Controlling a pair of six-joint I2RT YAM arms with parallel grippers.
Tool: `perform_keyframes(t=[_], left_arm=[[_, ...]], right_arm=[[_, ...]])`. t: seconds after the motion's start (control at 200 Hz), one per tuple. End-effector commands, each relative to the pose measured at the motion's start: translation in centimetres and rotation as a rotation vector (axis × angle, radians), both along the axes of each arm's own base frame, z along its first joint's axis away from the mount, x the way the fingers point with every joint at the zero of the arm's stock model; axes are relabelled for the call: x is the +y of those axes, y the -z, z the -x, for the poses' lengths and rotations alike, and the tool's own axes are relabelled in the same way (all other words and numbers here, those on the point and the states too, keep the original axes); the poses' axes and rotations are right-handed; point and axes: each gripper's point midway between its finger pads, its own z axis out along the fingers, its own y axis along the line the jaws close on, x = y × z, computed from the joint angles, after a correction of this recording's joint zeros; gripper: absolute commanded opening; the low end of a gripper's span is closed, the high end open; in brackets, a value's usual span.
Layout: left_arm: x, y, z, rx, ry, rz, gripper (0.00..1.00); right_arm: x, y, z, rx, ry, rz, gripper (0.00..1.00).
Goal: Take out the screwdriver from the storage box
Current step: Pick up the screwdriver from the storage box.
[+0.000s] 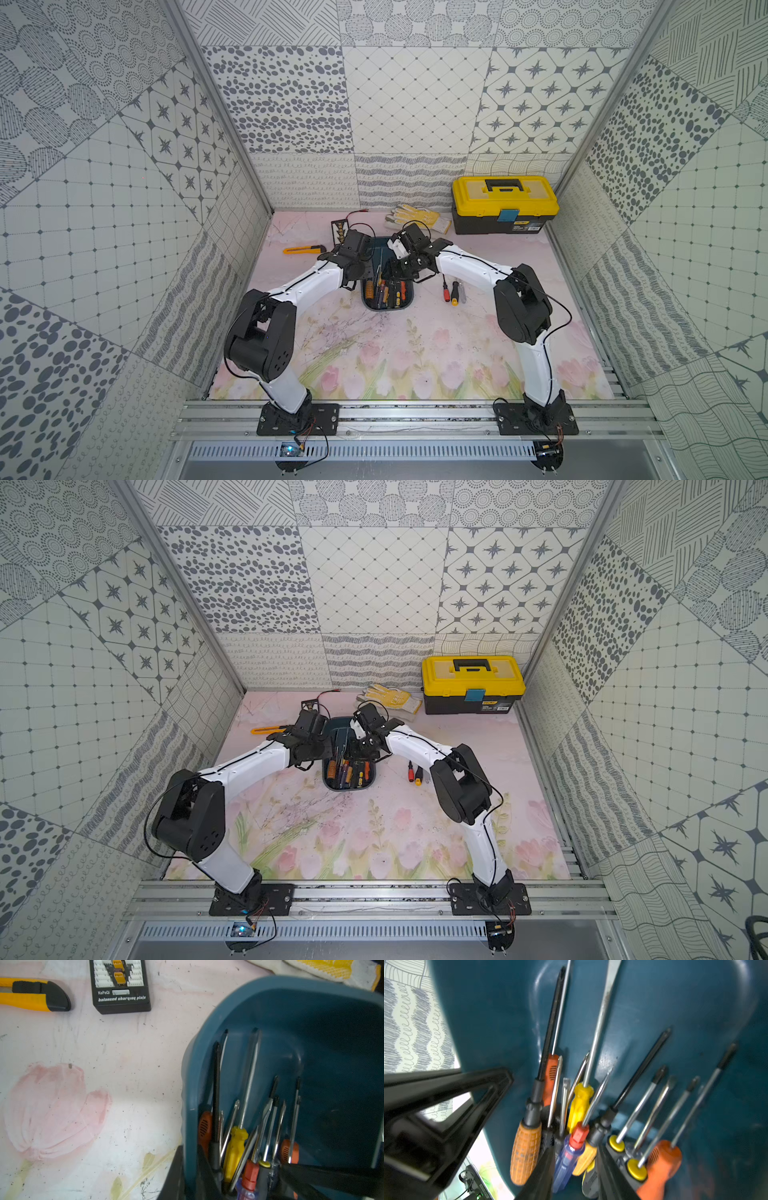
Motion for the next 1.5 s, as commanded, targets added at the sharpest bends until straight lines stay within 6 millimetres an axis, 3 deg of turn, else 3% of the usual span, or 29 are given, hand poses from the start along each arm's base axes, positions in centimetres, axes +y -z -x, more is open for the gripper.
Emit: perform_keyframes(t=[0.0, 0.59, 0.986, 1.326, 1.496], left_arm=[[-0.9, -2.3, -1.5, -0.102, 0.019, 0.037, 0.0], [-0.8, -2.1, -1.3, -0.094, 0.02, 0.031, 0.0], [-0.7, -2.1, -1.2, -0.094, 0.019, 0.03, 0.0], [-0.6, -2.1, -1.2, -0.097, 0.009, 0.025, 0.0], [-0.2, -2.2, -1.2, -0.108, -0.005, 0.022, 0.0]], right_arm=[[1.5, -1.1, -1.5, -0.048, 0.011, -0.041, 0.37], [0.7, 2.1, -2.5, -0.014, 0.083, 0.035, 0.26], [1.5, 3.5, -2.4, 0.032, 0.069, 0.018, 0.22], [1.5, 2.7, -2.2, 0.025, 0.062, 0.005, 0.0], [1.0, 1.4, -2.4, -0.005, 0.073, 0.005, 0.0]])
